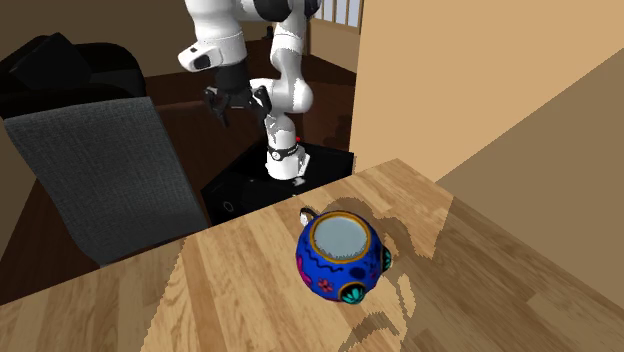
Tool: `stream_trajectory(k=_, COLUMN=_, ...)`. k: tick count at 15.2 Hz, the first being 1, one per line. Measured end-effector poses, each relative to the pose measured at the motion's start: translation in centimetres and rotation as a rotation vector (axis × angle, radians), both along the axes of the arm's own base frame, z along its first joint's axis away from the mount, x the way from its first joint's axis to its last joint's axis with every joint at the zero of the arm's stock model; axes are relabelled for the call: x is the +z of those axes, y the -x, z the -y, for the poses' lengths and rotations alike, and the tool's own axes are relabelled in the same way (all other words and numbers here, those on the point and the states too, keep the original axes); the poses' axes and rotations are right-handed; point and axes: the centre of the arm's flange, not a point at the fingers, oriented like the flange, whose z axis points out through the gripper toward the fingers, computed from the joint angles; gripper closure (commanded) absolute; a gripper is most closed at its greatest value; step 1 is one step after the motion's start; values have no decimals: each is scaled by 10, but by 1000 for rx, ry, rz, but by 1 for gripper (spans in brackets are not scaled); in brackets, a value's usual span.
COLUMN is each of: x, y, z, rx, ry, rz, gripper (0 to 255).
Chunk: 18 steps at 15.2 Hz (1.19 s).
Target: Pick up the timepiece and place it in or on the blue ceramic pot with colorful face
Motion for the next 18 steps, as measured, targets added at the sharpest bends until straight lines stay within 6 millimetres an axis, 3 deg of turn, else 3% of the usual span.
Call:
stream_trajectory(k=9, x=-86, y=-32, z=-83, rx=220, ry=-26, rz=-6, gripper=0)
stream_trajectory(k=16, x=-142, y=-45, z=-150, rx=391, ry=-45, rz=-9, gripper=0)
stream_trajectory(k=18, x=-152, y=-46, z=-160, rx=412, ry=-48, rz=-10, gripper=0)
